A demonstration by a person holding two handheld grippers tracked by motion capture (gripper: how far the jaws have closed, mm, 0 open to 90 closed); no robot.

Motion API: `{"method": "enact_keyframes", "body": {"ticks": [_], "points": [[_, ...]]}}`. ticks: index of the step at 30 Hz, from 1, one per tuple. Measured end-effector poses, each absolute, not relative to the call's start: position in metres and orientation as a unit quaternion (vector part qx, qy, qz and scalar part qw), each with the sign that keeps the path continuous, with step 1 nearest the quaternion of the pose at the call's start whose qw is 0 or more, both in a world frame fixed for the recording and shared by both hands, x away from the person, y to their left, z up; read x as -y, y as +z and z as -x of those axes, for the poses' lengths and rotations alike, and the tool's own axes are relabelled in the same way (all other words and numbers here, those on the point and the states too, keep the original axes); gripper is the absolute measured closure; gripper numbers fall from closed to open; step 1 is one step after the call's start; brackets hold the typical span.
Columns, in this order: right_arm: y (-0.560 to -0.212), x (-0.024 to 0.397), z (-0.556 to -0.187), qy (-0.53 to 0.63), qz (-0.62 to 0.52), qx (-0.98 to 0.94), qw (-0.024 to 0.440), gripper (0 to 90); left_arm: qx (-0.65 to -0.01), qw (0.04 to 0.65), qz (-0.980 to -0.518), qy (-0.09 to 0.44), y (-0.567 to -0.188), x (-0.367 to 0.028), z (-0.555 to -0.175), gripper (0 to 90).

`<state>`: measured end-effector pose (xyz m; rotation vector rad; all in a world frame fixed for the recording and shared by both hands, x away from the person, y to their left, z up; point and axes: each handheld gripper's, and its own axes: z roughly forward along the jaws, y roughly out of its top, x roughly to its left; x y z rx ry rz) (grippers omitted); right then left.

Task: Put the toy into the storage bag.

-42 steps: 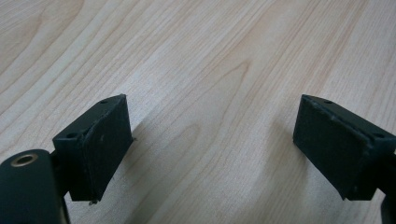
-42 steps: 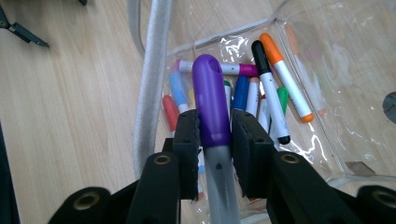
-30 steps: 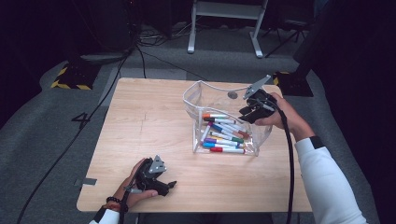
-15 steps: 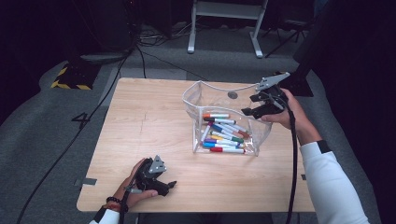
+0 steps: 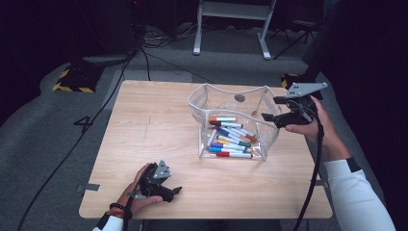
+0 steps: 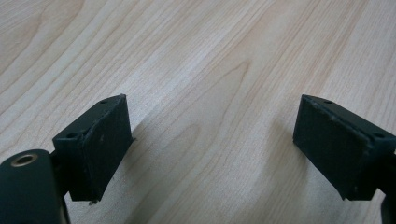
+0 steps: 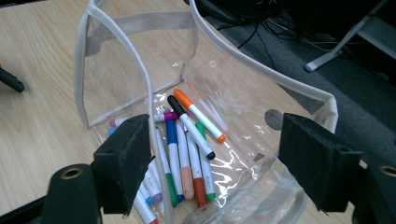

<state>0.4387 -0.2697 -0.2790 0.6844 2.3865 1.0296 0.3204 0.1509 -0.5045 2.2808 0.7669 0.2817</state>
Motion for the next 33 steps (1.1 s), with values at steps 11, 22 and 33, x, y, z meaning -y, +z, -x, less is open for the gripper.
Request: {"method": "enact_keyframes", "body": {"ticks": [11, 22, 33], "points": [[-0.287, 0.292, -0.411, 0.360, -0.249, -0.863, 0.253, 24.8, -0.296, 0.352, -0.881, 0.109, -0.505, -0.151, -0.320, 11.7], [-0.308, 0.306, -0.389, 0.345, -0.246, -0.870, 0.251, 23.0, -0.296, 0.352, -0.881, 0.109, -0.504, -0.151, -0.320, 11.7], [-0.350, 0.316, -0.383, 0.317, -0.266, -0.880, 0.234, 22.9, -0.296, 0.352, -0.881, 0.109, -0.505, -0.151, -0.320, 11.7]]}}
